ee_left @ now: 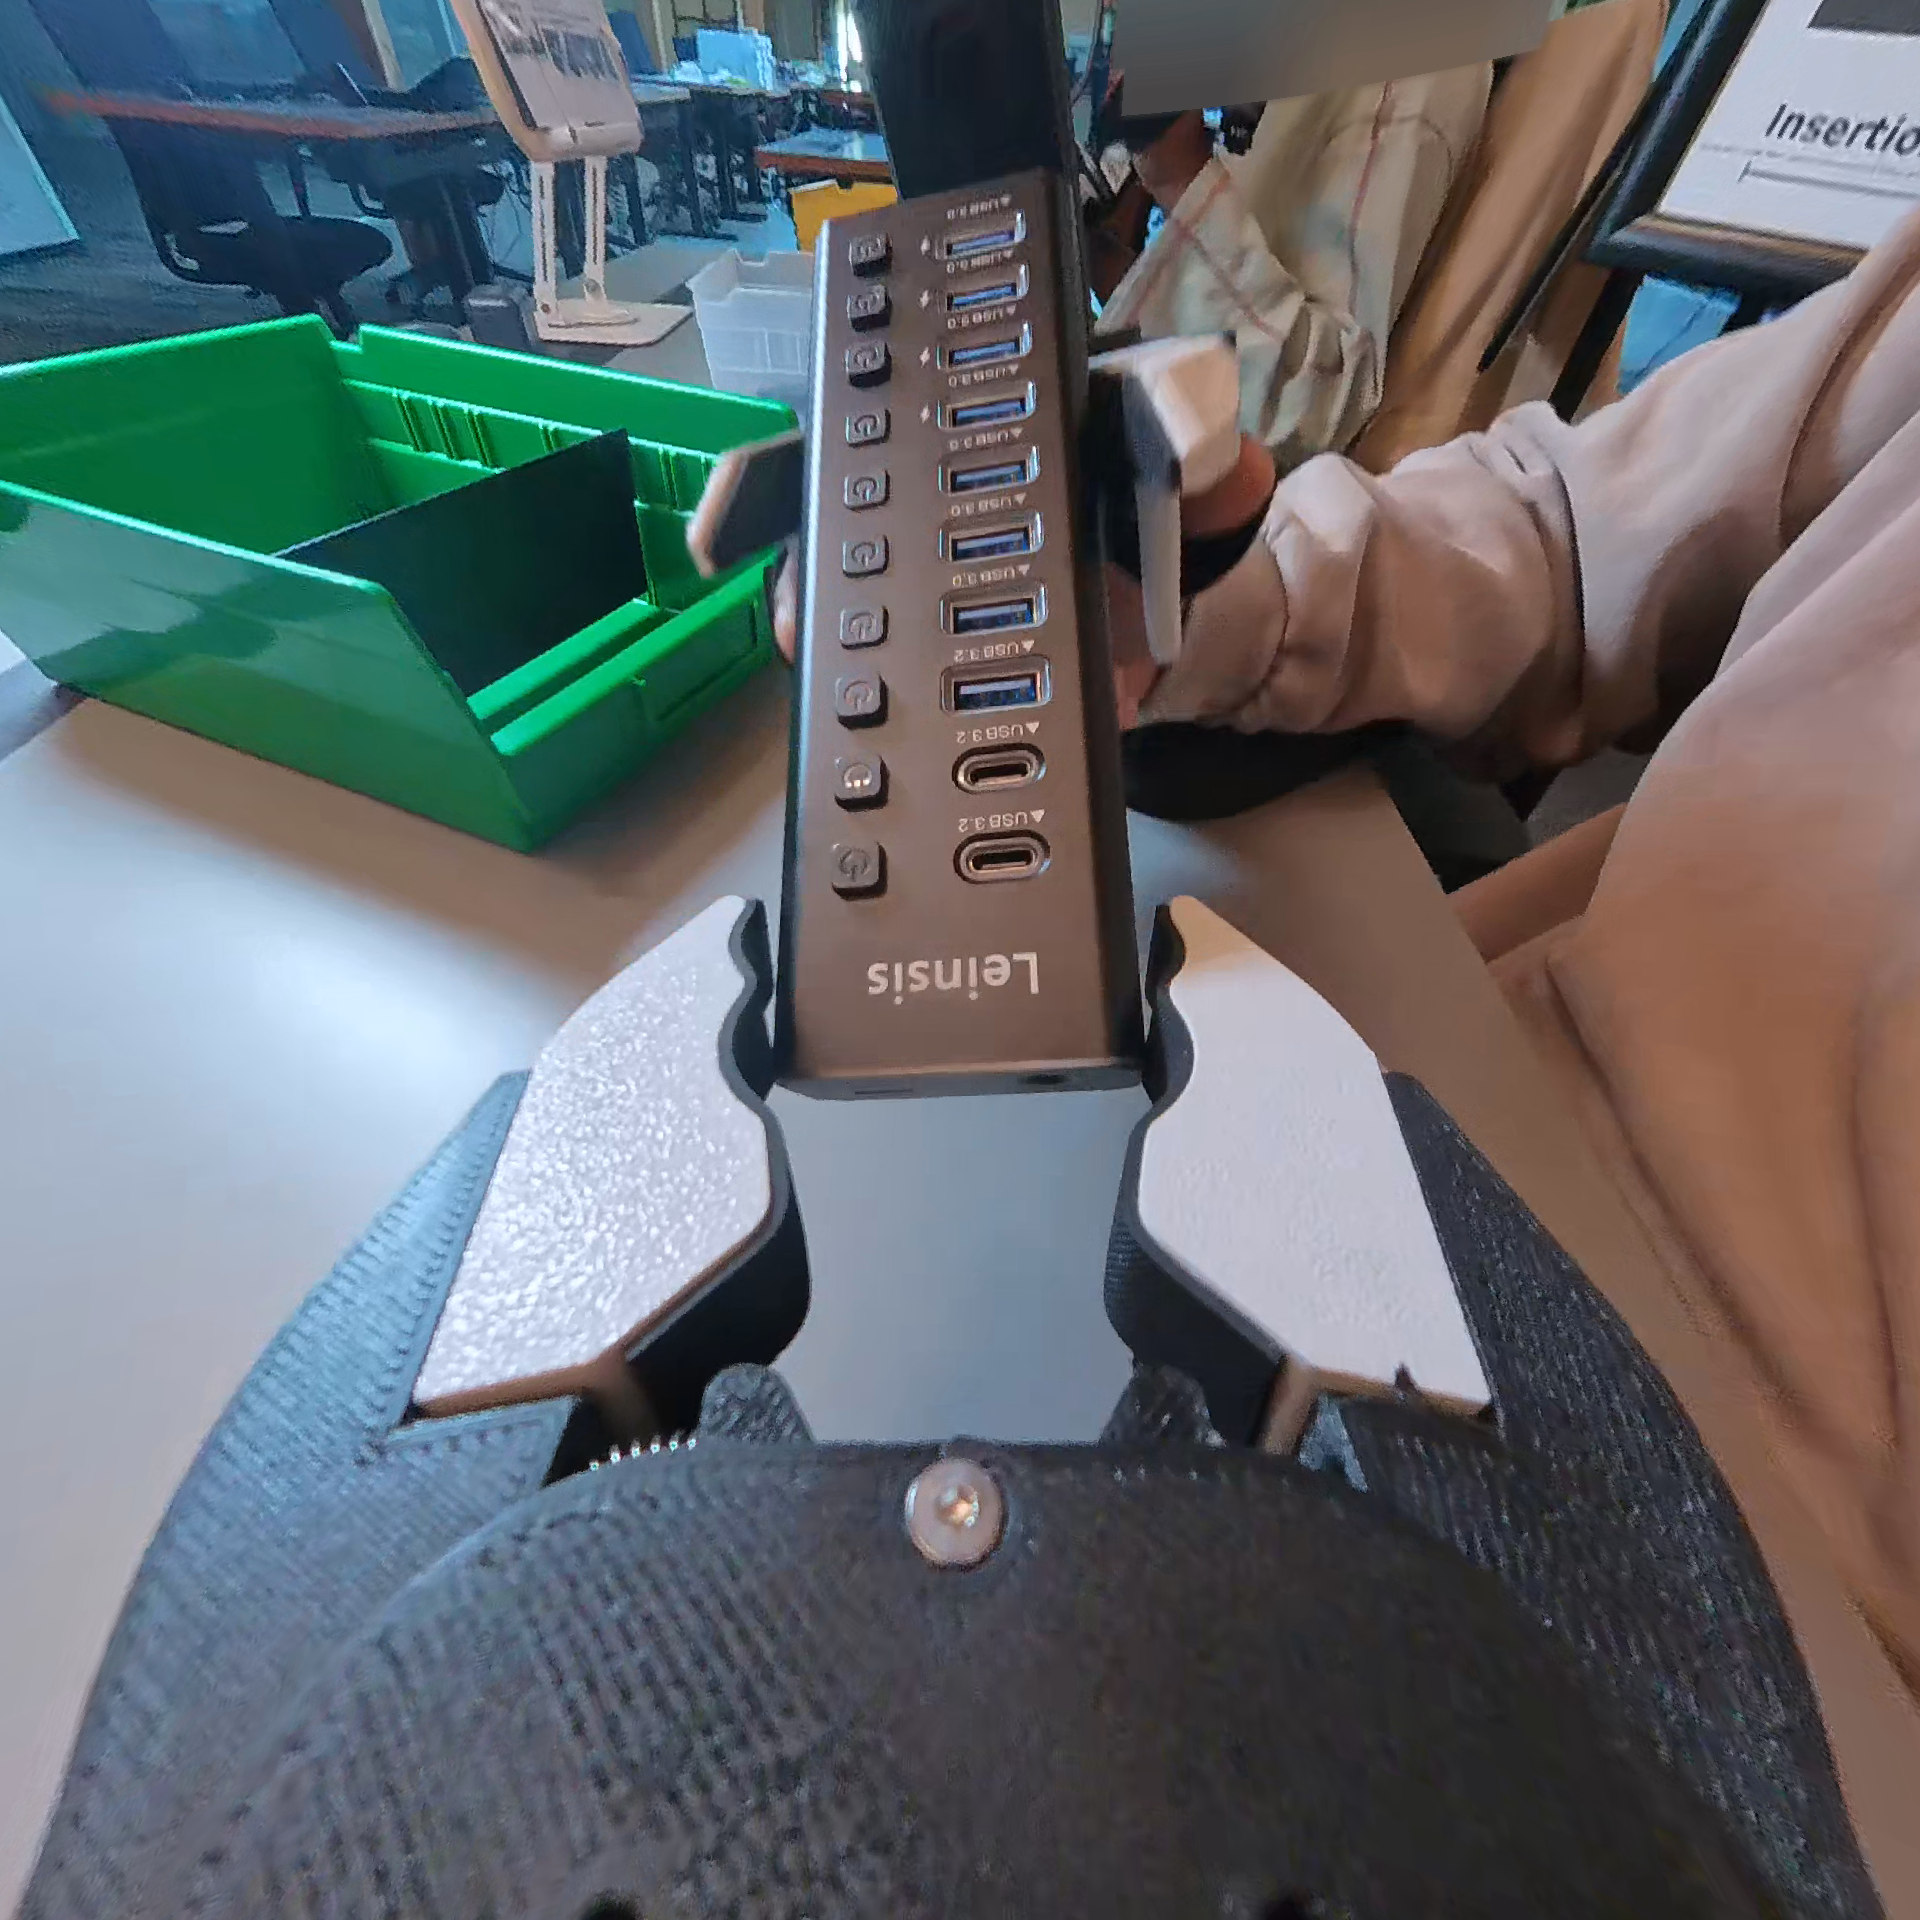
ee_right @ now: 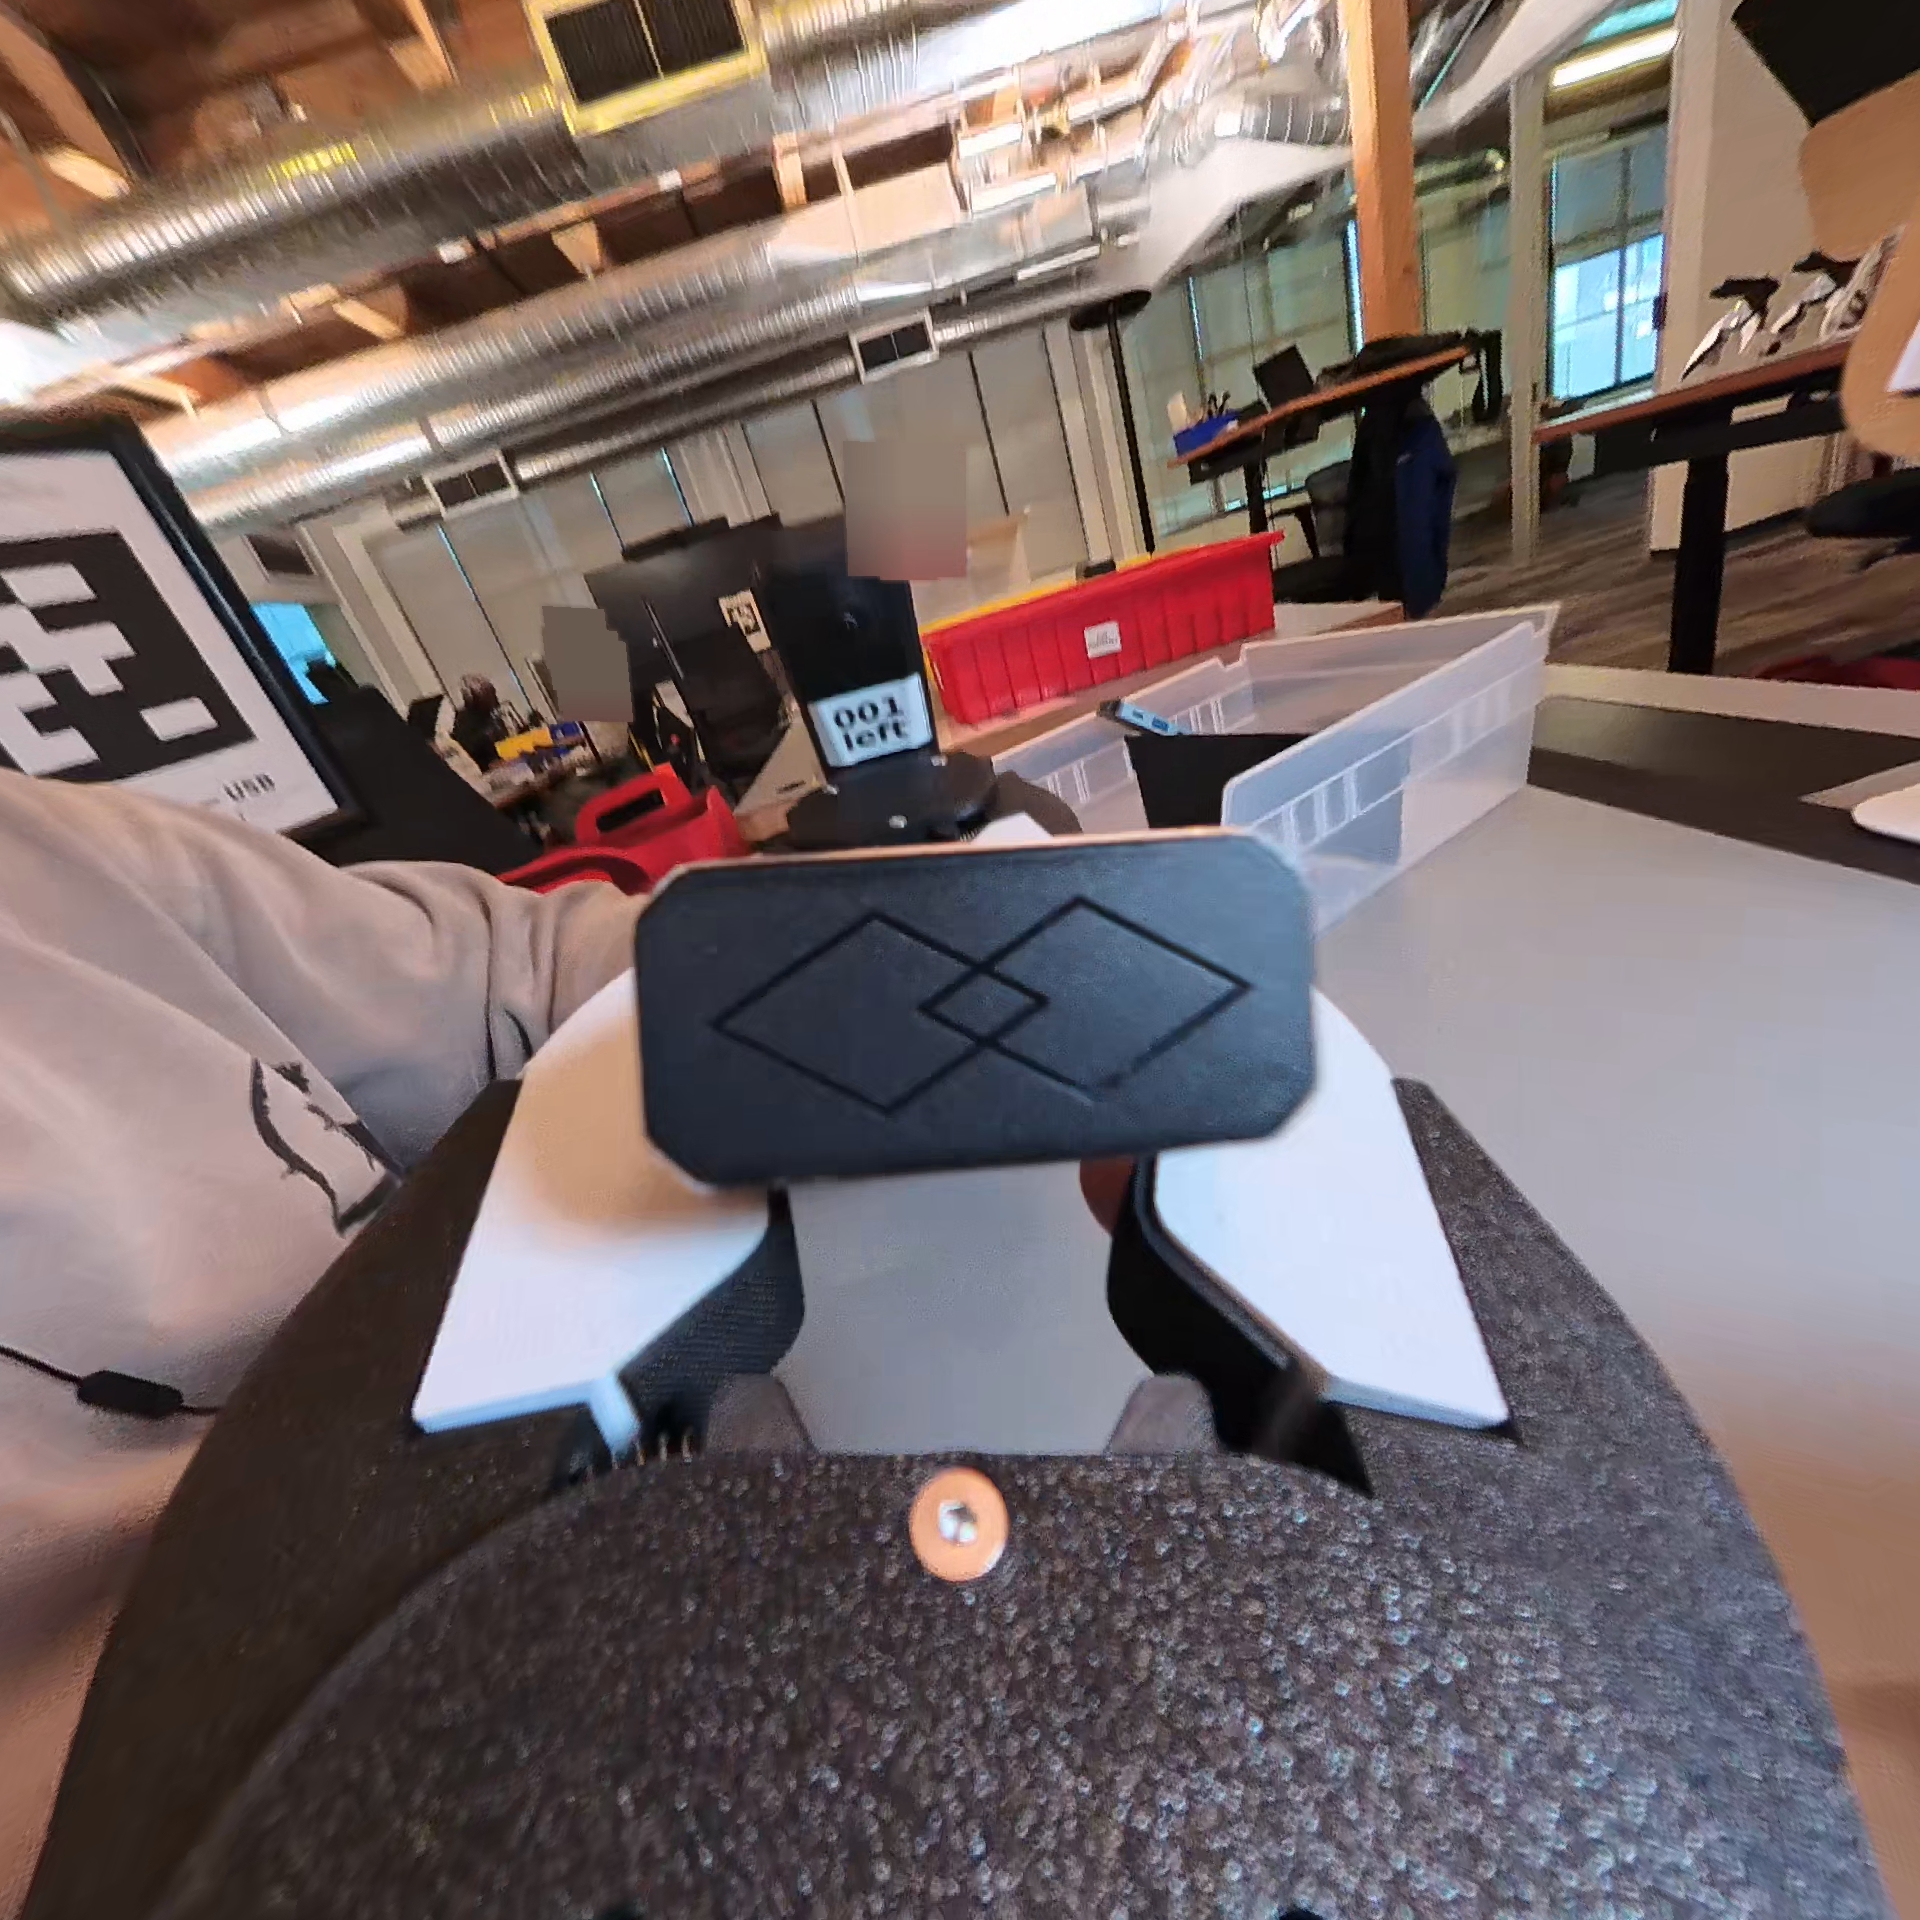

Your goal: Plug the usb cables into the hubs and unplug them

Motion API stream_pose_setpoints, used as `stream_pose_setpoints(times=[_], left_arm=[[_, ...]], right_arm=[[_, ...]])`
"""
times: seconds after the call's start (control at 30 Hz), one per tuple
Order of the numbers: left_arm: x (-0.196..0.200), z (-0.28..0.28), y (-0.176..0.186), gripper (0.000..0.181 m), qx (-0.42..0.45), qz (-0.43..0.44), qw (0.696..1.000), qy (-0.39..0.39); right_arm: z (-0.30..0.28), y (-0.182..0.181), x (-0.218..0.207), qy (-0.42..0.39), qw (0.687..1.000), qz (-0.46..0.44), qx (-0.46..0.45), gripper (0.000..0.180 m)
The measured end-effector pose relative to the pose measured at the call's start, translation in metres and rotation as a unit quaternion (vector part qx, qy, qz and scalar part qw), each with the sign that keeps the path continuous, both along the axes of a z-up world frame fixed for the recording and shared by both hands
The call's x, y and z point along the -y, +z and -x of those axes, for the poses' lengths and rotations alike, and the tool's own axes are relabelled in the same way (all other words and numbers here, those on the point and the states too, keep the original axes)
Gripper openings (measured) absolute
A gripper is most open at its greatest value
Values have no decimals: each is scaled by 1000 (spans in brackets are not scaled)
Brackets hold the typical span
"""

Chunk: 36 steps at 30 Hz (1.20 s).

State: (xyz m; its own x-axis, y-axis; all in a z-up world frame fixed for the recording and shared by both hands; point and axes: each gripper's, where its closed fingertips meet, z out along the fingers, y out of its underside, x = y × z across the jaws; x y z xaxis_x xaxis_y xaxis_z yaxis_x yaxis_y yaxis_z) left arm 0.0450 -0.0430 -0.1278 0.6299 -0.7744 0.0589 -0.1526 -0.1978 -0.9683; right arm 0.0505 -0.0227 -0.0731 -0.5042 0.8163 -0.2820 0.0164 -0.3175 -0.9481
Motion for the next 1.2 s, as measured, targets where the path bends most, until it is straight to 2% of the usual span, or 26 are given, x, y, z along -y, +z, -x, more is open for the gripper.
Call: stream_pose_setpoints(times=[0.03, 0.17, 0.27, 0.37, 0.5, 0.57, 0.7, 0.77, 0.87, 0.93, 1.0, 1.07, 1.13, 1.2], left_arm=[[1, 3, -2, 71, -7, -1, 1000, -4], [3, 19, 1, 71, -50, -30, 998, 0], [10, 32, 4, 71, -140, -76, 987, 5], [17, 39, 4, 70, -250, -120, 961, 5], [24, 36, 4, 67, -353, -162, 921, -24], [23, 40, 7, 65, -393, -178, 901, -36], [21, 39, 9, 68, -380, -161, 910, -46], [13, 43, 22, 69, -324, -165, 931, -7], [-8, 63, 49, 41, -149, -159, 971, 96], [-20, 72, 52, 51, -14, -108, 983, 147], [-18, 57, 50, 56, 134, -25, 985, 108], [-13, 40, 48, 62, 239, 40, 969, 58], [-10, 29, 49, 41, 302, 68, 951, 30], [-7, 18, 44, 44, 297, 76, 952, 15]], right_arm=[[-2, 3, -2, 2, 1000, 5, -5, 75], [-7, 0, -1, 45, 998, 31, 22, 78], [-11, -2, 1, 116, 983, 124, 67, 79], [-5, -20, -6, 132, 966, 186, 124, 71], [-1, -57, 8, 149, 952, 160, 215, 40], [-4, -67, 18, 166, 948, 127, 241, 34], [-15, -65, 31, 216, 935, 130, 249, 30], [-16, -60, 28, 218, 934, 150, 238, 30], [-13, -43, 28, 230, 929, 207, 203, 29], [-7, -29, 27, 215, 934, 238, 156, 28], [-3, -14, 22, 191, 937, 272, 103, 28], [-5, 1, 14, 166, 945, 278, 47, 27], [-7, 5, 11, 142, 957, 251, 34, 28], [-9, 9, 9, 124, 961, 245, 25, 28]])
